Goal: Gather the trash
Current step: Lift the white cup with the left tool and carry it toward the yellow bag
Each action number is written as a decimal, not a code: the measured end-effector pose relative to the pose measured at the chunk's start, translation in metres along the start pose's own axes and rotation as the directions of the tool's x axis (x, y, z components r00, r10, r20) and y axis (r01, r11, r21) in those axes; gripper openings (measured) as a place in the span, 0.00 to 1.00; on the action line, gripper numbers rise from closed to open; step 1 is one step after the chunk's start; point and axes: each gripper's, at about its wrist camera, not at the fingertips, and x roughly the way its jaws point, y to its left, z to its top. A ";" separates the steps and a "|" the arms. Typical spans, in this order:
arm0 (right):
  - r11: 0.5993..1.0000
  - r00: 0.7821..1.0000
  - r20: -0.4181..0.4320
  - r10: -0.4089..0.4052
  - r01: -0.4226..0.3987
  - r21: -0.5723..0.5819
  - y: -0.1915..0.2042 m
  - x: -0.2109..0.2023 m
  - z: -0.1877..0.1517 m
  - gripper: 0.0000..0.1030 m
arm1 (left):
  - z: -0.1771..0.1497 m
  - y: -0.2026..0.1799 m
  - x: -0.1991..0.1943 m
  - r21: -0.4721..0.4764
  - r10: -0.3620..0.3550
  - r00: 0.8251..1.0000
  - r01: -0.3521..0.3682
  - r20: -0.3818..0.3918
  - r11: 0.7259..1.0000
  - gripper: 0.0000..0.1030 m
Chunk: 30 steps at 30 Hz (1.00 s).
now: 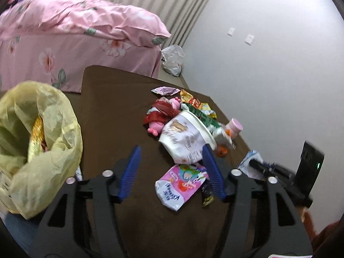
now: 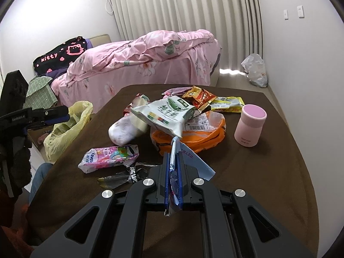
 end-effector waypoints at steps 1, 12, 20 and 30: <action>1.000 1.000 0.001 -0.005 0.005 -0.007 0.001 0.000 0.000 0.07 | 0.000 -0.003 0.002 0.000 -0.003 1.000 0.003 0.000 1.000 0.60; 0.999 0.999 0.024 -0.034 0.033 0.034 -0.018 -0.015 0.000 0.07 | 0.009 -0.027 0.096 0.237 0.036 0.985 0.005 -0.168 0.971 0.60; 0.999 1.000 -0.014 -0.023 0.023 0.044 -0.022 -0.002 -0.007 0.07 | 0.024 0.004 0.142 0.013 -0.071 0.959 0.078 -0.275 0.997 0.60; 1.000 1.000 0.019 -0.021 0.021 0.012 -0.012 -0.008 0.005 0.07 | 0.018 0.005 0.110 -0.058 -0.053 0.980 0.043 -0.193 0.997 0.25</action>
